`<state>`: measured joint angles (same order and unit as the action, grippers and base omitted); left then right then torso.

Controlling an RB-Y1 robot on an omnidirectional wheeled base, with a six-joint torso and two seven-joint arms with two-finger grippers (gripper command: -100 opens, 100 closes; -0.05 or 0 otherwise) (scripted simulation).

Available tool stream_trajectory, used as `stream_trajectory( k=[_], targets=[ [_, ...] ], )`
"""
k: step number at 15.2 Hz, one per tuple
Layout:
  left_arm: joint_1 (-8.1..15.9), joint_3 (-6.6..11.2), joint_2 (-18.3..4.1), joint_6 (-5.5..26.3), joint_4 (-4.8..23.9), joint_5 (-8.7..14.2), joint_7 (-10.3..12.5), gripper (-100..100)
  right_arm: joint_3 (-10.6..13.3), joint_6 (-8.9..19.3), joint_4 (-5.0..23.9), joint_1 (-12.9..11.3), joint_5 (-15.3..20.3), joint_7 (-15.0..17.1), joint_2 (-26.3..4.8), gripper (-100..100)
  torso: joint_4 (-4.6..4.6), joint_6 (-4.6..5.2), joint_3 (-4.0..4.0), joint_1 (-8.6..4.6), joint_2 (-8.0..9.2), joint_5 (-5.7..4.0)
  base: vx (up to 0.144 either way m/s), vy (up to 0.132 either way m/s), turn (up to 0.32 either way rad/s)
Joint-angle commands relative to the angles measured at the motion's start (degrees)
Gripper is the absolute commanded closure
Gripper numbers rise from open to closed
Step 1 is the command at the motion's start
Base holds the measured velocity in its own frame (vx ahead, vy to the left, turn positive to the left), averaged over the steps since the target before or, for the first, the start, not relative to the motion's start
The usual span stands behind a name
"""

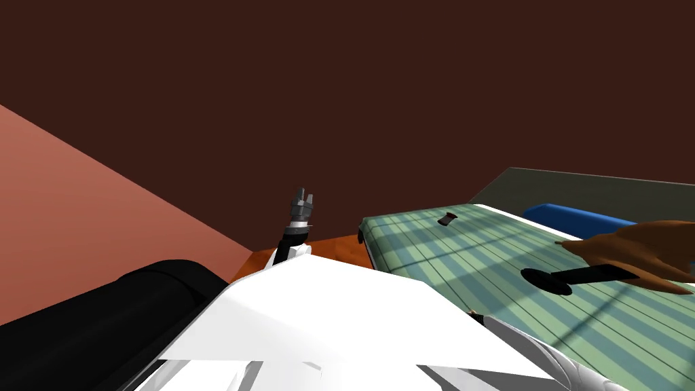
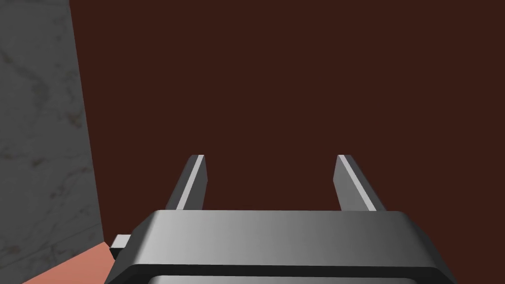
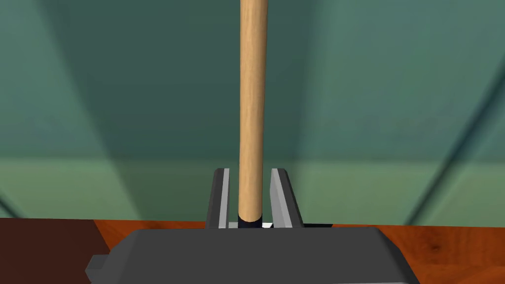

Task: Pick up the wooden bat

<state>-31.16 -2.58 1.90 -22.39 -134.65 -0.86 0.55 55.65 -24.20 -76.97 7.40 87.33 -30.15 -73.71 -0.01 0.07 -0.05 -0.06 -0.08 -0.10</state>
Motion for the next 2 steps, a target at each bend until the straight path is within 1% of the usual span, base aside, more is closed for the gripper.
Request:
stream_trajectory(
  k=[1,2],
  targets=[
    [0.0,0.00,0.0,0.0,0.0,0.0,0.0,0,-0.1,-0.8,-1.6,-0.2,0.0,0.7,-1.5,100,0.00,0.00,0.00,0.00,0.00,0.00,0.005,0.017,-0.052],
    [0.0,0.00,0.0,0.0,0.0,0.0,0.0,0,0.0,-0.4,-0.6,-0.2,0.0,0.2,-0.7,100,0.00,-0.01,-0.01,0.02,-0.01,0.00,0.003,0.009,-0.014]
  ],
)
